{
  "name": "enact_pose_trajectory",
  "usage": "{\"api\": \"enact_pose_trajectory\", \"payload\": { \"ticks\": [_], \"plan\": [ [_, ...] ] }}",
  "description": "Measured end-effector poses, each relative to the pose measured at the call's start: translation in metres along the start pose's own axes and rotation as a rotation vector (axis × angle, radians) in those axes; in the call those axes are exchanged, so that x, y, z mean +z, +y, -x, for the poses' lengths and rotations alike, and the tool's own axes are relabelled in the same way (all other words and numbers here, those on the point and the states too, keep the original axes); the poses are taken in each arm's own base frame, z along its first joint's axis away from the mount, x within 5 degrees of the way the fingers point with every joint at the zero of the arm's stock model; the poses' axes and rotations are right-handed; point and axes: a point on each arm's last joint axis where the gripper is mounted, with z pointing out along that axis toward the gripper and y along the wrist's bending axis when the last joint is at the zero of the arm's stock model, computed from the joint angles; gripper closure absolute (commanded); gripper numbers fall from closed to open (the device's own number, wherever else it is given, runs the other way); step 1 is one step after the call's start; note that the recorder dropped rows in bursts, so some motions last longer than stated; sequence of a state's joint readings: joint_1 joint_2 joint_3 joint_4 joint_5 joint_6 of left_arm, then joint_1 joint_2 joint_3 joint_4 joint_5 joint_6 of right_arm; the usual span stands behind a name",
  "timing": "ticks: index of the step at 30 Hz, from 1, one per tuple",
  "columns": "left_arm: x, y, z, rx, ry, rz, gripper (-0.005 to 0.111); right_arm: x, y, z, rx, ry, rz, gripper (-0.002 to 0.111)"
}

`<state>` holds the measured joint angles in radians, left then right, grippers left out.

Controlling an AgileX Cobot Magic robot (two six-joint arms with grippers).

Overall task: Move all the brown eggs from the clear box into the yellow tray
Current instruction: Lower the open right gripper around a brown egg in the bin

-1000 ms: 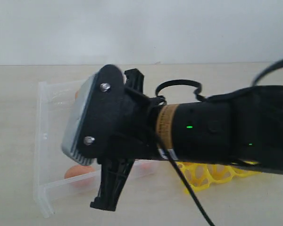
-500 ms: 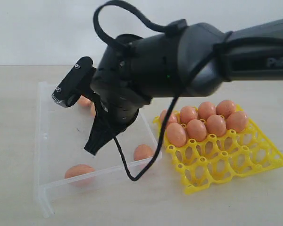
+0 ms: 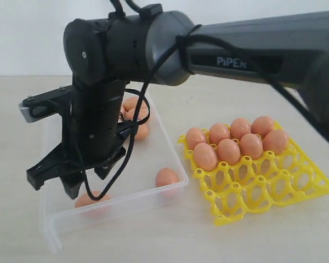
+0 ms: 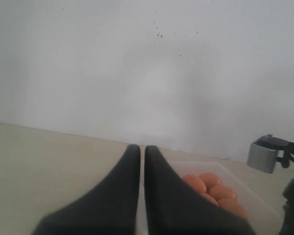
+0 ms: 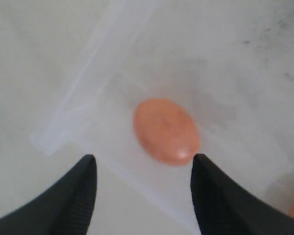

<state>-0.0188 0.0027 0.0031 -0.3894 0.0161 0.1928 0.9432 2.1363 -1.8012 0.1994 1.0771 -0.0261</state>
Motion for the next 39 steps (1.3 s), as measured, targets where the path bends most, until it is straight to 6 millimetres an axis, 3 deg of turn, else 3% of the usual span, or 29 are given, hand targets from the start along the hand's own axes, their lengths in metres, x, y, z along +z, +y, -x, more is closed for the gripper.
{"api": "enact_pose_trajectory", "payload": {
  "ticks": [3,6,10,13,18,21,29,34,35,38,39],
  "plan": [
    [0.000,0.000,0.000,0.000,0.000,0.000,0.103,0.006,-0.019,0.012,0.009,-0.023,-0.148,0.057],
    [0.000,0.000,0.000,0.000,0.000,0.000,0.103,0.010,-0.053,0.024,0.044,-0.021,-0.265,0.057],
    [0.000,0.000,0.000,0.000,0.000,0.000,0.103,0.013,-0.106,0.029,0.113,0.031,-0.301,0.057],
    [0.000,0.000,0.000,0.000,0.000,0.000,0.103,0.014,-0.130,0.033,0.090,0.022,-0.245,0.057],
    [0.000,0.000,0.000,0.000,0.000,0.000,0.103,0.011,-0.132,0.050,-0.060,-0.110,-0.210,0.057],
    [0.000,0.000,0.000,0.000,0.000,0.000,0.103,0.010,-0.134,0.054,-0.144,-0.147,-0.239,0.063],
    [0.000,0.000,0.000,0.000,0.000,0.000,0.103,0.045,-0.149,0.049,-0.271,-0.057,-0.303,0.066],
    [0.000,0.000,0.000,0.000,0.000,0.000,0.103,0.053,-0.150,0.055,-0.284,-0.125,-0.305,0.069],
    [0.000,0.000,0.000,0.000,0.000,0.000,0.103,0.056,-0.150,0.056,-0.280,-0.133,-0.298,0.073],
    [0.000,0.000,0.000,0.000,0.000,0.000,0.103,0.058,-0.149,0.059,-0.270,-0.166,-0.282,0.103],
    [0.000,0.000,0.000,0.000,0.000,0.000,0.103,0.058,-0.148,0.059,-0.265,-0.171,-0.277,0.108]
  ]
}}
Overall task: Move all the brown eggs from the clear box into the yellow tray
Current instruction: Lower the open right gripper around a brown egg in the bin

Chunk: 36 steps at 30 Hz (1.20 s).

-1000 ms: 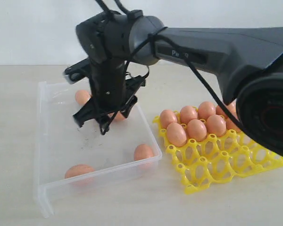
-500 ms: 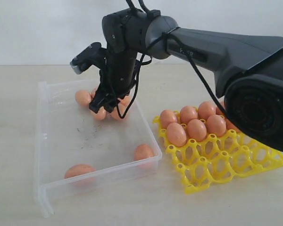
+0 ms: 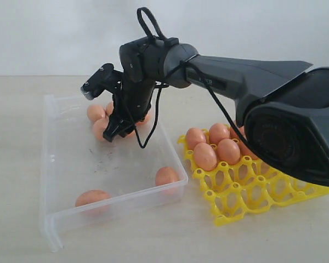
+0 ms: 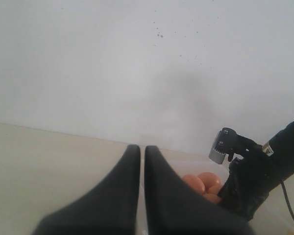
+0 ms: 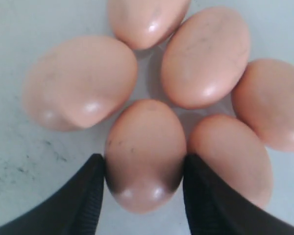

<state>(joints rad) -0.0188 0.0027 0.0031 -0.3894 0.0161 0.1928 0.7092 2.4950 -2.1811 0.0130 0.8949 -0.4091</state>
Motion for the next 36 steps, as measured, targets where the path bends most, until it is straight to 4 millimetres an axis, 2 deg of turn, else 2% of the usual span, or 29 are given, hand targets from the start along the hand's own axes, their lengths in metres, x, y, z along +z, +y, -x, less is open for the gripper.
{"api": "enact_pose_trajectory", "payload": {
  "ticks": [9,11,14,16,18,20,31,36],
  "plan": [
    [0.000,0.000,0.000,0.000,0.000,0.000,0.103,0.002,0.009,0.002,0.148,-0.018,0.098,0.108],
    [0.000,0.000,0.000,0.000,0.000,0.000,0.103,0.001,0.011,0.001,0.168,-0.002,0.124,0.103],
    [0.000,0.000,0.000,0.000,0.000,0.000,0.103,0.000,0.014,-0.002,0.197,0.038,0.168,0.079],
    [0.000,0.000,0.000,0.000,0.000,0.000,0.103,-0.003,0.016,-0.003,0.211,0.058,0.192,0.055],
    [0.000,0.000,0.000,0.000,0.000,0.000,0.103,-0.003,0.018,-0.005,0.219,0.081,0.212,0.037],
    [0.000,0.000,0.000,0.000,0.000,0.000,0.103,0.003,0.022,-0.011,0.217,0.136,0.235,0.027],
    [0.000,0.000,0.000,0.000,0.000,0.000,0.103,0.005,0.021,-0.006,0.229,0.075,0.219,0.026],
    [0.000,0.000,0.000,0.000,0.000,0.000,0.103,0.004,0.020,-0.003,0.126,0.030,0.206,0.026]
  ]
}}
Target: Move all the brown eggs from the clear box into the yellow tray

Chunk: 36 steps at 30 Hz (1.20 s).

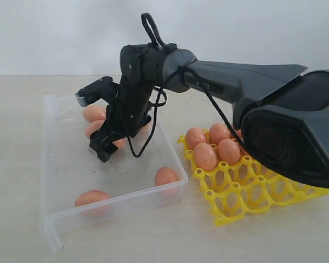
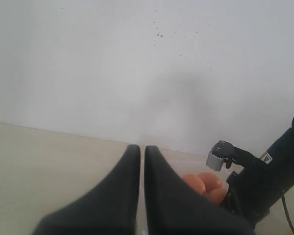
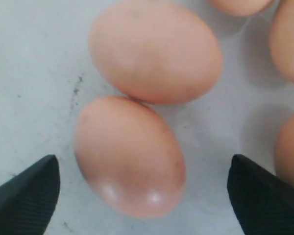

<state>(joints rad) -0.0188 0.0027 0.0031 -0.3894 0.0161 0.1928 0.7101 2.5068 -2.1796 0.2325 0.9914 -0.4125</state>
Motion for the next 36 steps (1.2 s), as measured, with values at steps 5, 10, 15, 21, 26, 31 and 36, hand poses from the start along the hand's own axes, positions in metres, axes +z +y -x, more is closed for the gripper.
{"api": "enact_pose_trajectory", "payload": {
  "ticks": [5,10,15,21,26,31,36],
  "plan": [
    [0.000,0.000,0.000,0.000,0.000,0.000,0.103,-0.007,0.015,0.012,-0.142,-0.062,-0.017,0.026],
    [0.000,0.000,0.000,0.000,0.000,0.000,0.103,-0.006,0.032,0.022,-0.296,-0.126,-0.041,0.026],
    [0.000,0.000,0.000,0.000,0.000,0.000,0.103,-0.004,0.040,0.023,-0.351,-0.103,-0.064,0.026],
    [0.000,0.000,0.000,0.000,0.000,0.000,0.103,-0.004,0.030,0.011,-0.429,0.048,-0.144,0.026],
    [0.000,0.000,0.000,0.000,0.000,0.000,0.103,-0.004,0.026,0.016,-0.350,0.000,-0.203,0.041],
    [0.000,0.000,0.000,0.000,0.000,0.000,0.103,-0.006,0.024,0.030,-0.049,-0.188,-0.219,0.092],
    [0.000,0.000,0.000,0.000,0.000,0.000,0.103,-0.005,0.036,0.036,-0.120,-0.225,-0.211,0.079]
  ]
}}
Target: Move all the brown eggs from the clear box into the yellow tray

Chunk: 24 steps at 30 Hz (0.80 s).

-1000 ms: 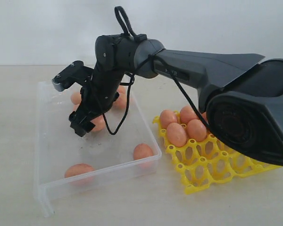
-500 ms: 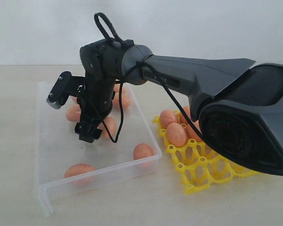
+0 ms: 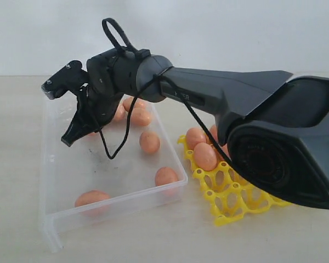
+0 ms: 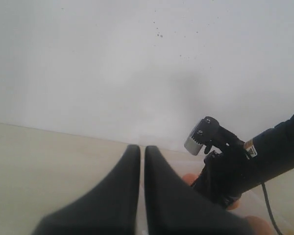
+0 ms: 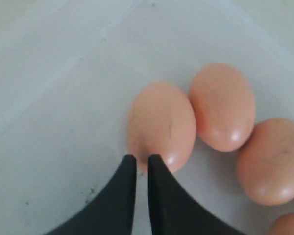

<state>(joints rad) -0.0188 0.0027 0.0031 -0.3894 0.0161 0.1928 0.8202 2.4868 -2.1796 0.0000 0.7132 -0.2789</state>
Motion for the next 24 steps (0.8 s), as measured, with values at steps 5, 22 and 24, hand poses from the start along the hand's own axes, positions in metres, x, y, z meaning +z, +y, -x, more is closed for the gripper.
{"api": "enact_pose_trajectory", "payload": {
  "ticks": [5,22,24],
  "plan": [
    [0.000,0.000,0.000,0.000,0.000,0.000,0.103,-0.004,-0.020,-0.015,0.003,0.127,-0.040,0.051],
    [0.000,0.000,0.000,0.000,0.000,0.000,0.103,-0.007,-0.085,-0.047,0.076,0.219,-0.105,0.051],
    [0.000,0.000,0.000,0.000,0.000,0.000,0.103,-0.001,-0.083,-0.052,0.082,0.237,-0.089,0.052]
  ]
}}
